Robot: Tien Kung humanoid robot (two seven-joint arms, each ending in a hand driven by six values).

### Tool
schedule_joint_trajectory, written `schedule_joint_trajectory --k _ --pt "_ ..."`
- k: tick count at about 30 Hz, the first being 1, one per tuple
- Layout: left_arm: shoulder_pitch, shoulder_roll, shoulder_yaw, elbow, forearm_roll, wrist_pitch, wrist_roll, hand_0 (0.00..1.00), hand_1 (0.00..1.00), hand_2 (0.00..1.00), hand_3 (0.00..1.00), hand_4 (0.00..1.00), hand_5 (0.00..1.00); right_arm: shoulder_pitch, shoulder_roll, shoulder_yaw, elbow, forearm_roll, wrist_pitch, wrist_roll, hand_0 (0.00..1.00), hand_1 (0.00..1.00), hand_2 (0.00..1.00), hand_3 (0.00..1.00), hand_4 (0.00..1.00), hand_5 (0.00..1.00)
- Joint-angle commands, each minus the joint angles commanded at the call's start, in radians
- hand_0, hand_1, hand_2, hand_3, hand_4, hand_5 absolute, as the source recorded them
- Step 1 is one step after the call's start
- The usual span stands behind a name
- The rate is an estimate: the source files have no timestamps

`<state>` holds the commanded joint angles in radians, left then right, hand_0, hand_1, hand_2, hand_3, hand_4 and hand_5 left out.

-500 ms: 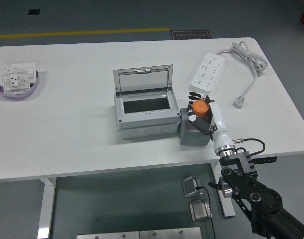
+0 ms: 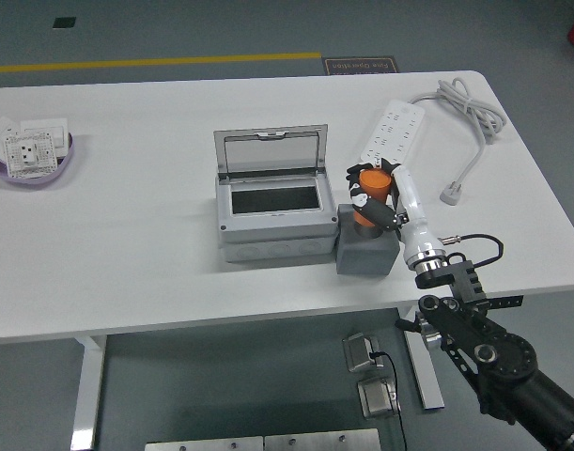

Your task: Pick up the cylinder from the cube,place it in the box,flap close box

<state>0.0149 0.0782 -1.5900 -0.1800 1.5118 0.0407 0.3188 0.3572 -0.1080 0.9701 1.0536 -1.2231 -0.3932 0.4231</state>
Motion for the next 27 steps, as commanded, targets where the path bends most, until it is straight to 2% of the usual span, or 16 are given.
schedule_joint_trajectory --k 8,16,17,21,22,27 --pt "0.001 0.004 -0.003 0.0 0.004 0.0 0.002 0.697 0.685 0.687 0.81 0.734 0.362 0.116 -0.01 -0.1 -0.002 -0.085 0.019 -0.077 0.503 0.371 0.437 0.359 0.002 0.002" --pt "-0.004 0.008 -0.006 0.0 0.013 -0.001 0.004 0.697 0.685 0.687 0.81 0.734 0.362 0.249 0.036 -0.205 -0.044 -0.293 0.11 -0.24 0.492 0.368 0.438 0.358 0.002 0.002" --pt "-0.004 0.009 -0.007 0.0 0.014 -0.002 0.004 0.697 0.685 0.687 0.81 0.734 0.363 0.263 0.041 -0.214 -0.051 -0.318 0.118 -0.256 0.435 0.365 0.441 0.362 0.002 0.002" --pt "-0.004 0.013 -0.008 0.0 0.018 -0.002 0.005 0.697 0.685 0.687 0.81 0.734 0.363 0.32 0.056 -0.251 -0.083 -0.413 0.15 -0.305 0.435 0.365 0.441 0.362 0.002 0.002" --pt "-0.005 0.014 -0.009 0.0 0.019 -0.002 0.006 0.696 0.685 0.687 0.81 0.734 0.363 0.339 0.061 -0.266 -0.096 -0.441 0.157 -0.313 0.33 0.347 0.45 0.369 0.002 0.002" --pt "-0.006 0.018 -0.01 0.0 0.024 -0.002 0.006 0.696 0.685 0.687 0.81 0.734 0.363 0.388 0.079 -0.318 -0.153 -0.474 0.166 -0.313 0.33 0.347 0.45 0.369 0.002 0.002"
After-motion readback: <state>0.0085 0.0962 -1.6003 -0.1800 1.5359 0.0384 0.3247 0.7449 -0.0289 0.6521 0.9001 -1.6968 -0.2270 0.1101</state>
